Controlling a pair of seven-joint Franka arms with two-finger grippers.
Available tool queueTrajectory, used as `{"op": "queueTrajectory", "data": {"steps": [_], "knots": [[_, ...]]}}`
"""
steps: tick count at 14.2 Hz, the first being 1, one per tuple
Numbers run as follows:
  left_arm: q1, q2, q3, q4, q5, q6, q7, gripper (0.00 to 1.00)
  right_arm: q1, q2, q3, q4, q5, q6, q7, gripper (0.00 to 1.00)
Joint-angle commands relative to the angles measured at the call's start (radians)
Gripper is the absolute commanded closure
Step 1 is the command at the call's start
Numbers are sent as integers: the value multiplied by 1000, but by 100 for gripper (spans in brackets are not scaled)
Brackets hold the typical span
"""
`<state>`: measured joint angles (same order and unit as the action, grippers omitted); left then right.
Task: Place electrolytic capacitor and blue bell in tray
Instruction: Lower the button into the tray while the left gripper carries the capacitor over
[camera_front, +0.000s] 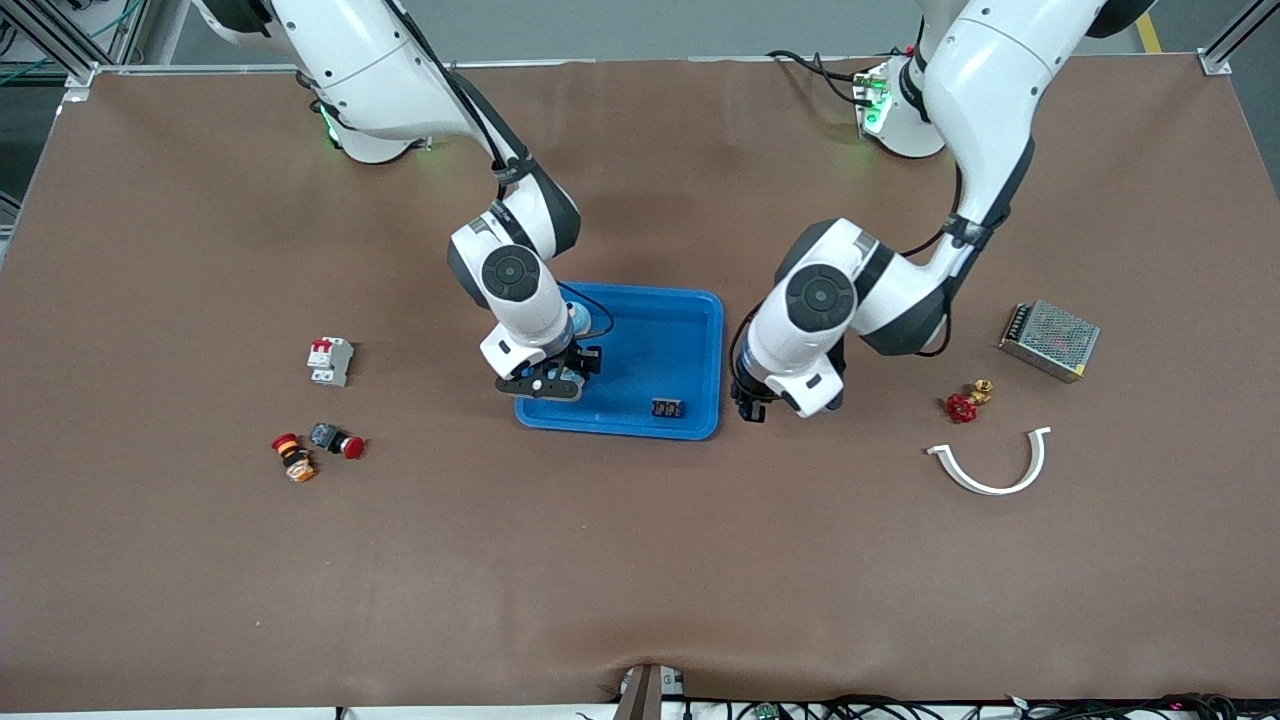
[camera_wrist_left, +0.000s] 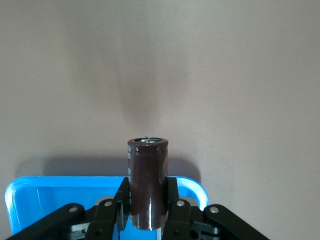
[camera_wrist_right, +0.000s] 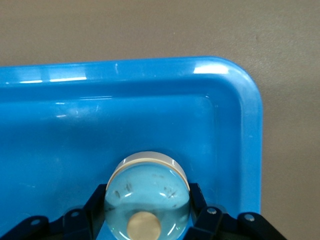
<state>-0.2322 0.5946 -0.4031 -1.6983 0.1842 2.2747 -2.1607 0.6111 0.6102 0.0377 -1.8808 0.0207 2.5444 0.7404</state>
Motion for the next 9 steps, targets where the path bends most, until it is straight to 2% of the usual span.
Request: {"op": "queueTrajectory", "data": {"steps": [1,3,4,5,6,9], "knots": [[-33,-1,3,-26,50,38,-100,100,18,14,-13,19,5,4,17,61],[-59,7,3,-24,66,48,-163,100,18,14,-13,19,5,4,17,59],[-73,11,3,-23,70,57,-186,100,18,14,-13,19,7,4,17,48],[-87,13,3,-23,72,69,-211,100,18,14,-13,19,5,4,17,19],[-102,17,7,-20,72,75,-226,100,18,14,-13,19,5,4,17,0],[-151,56,12,-8,119,77,-290,100,16,-4,-12,17,5,-16,13,0]]}}
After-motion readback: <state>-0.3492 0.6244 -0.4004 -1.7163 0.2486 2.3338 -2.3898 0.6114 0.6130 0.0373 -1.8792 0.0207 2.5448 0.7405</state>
